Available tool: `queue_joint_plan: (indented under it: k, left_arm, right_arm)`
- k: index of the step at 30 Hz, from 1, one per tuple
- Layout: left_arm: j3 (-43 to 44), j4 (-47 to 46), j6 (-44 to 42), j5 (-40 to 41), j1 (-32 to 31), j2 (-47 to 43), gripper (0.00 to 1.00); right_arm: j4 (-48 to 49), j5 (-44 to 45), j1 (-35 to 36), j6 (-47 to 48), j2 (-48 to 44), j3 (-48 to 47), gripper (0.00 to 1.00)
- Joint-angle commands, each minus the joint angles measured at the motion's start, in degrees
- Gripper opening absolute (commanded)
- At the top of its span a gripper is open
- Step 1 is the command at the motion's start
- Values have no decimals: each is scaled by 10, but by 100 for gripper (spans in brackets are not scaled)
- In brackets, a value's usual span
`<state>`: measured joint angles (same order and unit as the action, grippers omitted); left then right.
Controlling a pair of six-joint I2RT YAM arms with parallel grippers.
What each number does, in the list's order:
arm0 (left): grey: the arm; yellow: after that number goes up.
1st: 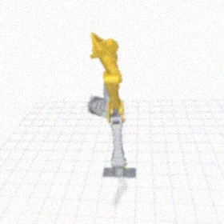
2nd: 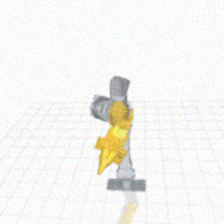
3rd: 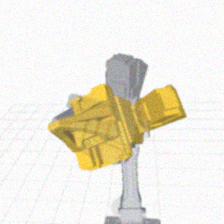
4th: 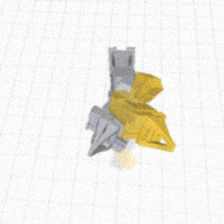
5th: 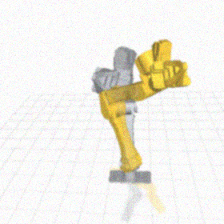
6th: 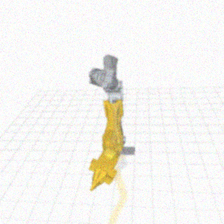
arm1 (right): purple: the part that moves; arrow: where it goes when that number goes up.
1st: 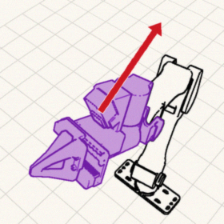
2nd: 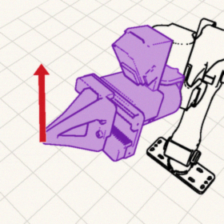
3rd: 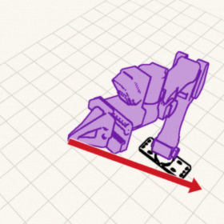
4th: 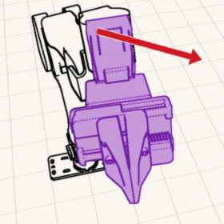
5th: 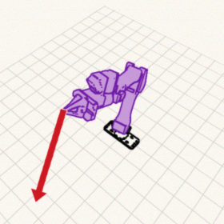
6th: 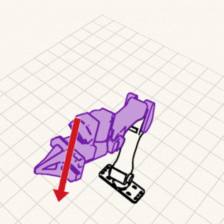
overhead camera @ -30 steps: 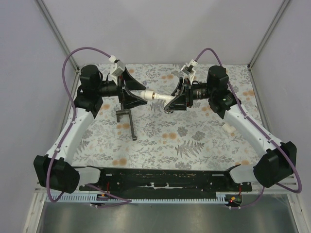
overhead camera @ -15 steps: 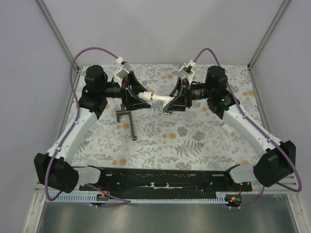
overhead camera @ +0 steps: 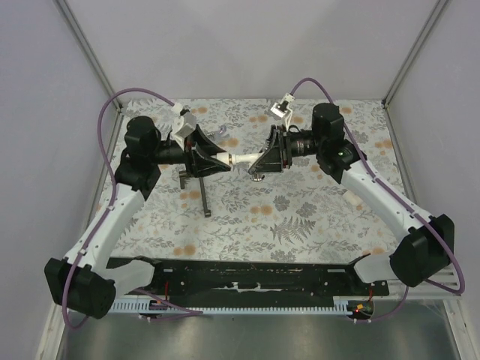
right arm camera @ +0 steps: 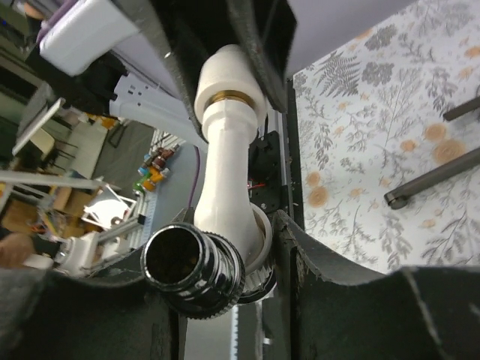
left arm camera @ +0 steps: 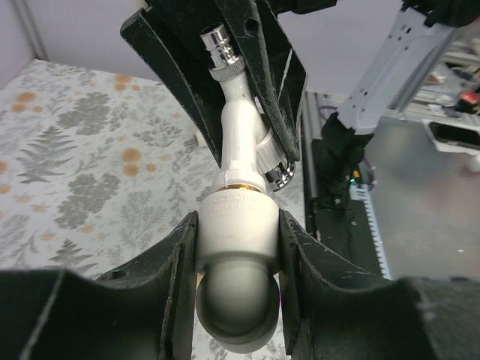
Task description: Install the water faucets
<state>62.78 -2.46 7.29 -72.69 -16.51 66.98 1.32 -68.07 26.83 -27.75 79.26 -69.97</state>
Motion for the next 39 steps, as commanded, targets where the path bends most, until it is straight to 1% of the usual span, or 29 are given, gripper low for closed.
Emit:
queue_joint_plan:
  k: [1, 3, 4, 5, 6, 7, 8, 10, 12, 14, 16, 17, 18, 21, 23, 24, 27, 30, 34, 39]
  left_arm:
    - [-40, 22, -138, 75, -2, -77, 2]
    - [-57, 37, -159, 113, -2, -98, 2]
    - [-64, 38, -162, 132, -1, -108, 2]
    - [-70, 39, -159, 146, -2, -113, 2]
    - [-75, 37, -150, 162, -1, -115, 2]
    - [-80, 31, -135, 172, -1, -115, 2]
    - [-85, 28, -117, 183, -1, -113, 2]
    - [-95, -18, -48, 190, -1, -108, 2]
    - [-99, -48, 13, 190, -1, -101, 2]
    - [-97, -67, 69, 188, -1, -93, 2]
    - [-92, -79, 128, 192, -1, -87, 2]
    - [-88, -80, 161, 196, -1, -82, 2]
    - [-80, -80, 183, 195, -1, -77, 2]
    - [-58, -78, 251, 196, -1, -65, 2]
    - [-45, -77, 290, 198, -1, -58, 2]
    - [-38, -77, 307, 197, -2, -55, 2]
    - [-24, -69, 359, 199, -1, -45, 2]
    - [-14, -57, 402, 194, -1, -31, 2]
    - [-3, -38, 417, 174, -1, -19, 2]
    - [3, -26, 419, 153, -1, -16, 2]
  right_arm:
    - [-57, 66, -4, -152, 20, -24, 11]
    - [-3, 71, -4, -202, 15, -1, 25]
    - [12, 72, -5, -208, 9, 4, 30]
    - [6, 74, -7, -194, 2, 1, 39]
    - [-11, 80, -10, -159, -3, -6, 48]
    - [-65, 90, -13, -118, -9, -20, 56]
    - [-96, 103, -16, -68, -15, -30, 62]
    - [-134, 131, -20, 19, -35, -39, 72]
    - [-145, 153, -26, 94, -61, -33, 74]
    - [-151, 177, -27, 184, -94, -19, 81]
    - [-152, 188, -27, 287, -129, 1, 82]
    - [-154, 194, -27, 333, -145, 14, 86]
    - [-154, 195, -27, 386, -157, 26, 87]
    - [-156, 198, -27, 496, -181, 57, 87]
    - [-157, 201, -27, 532, -191, 68, 88]
    - [-157, 200, -27, 549, -198, 70, 95]
    - [-132, 213, -21, 581, -208, 87, 96]
    - [-103, 230, -13, 587, -206, 93, 96]
    - [-67, 268, 2, 588, -196, 91, 98]
    - [1, 313, 21, 581, -189, 97, 98]
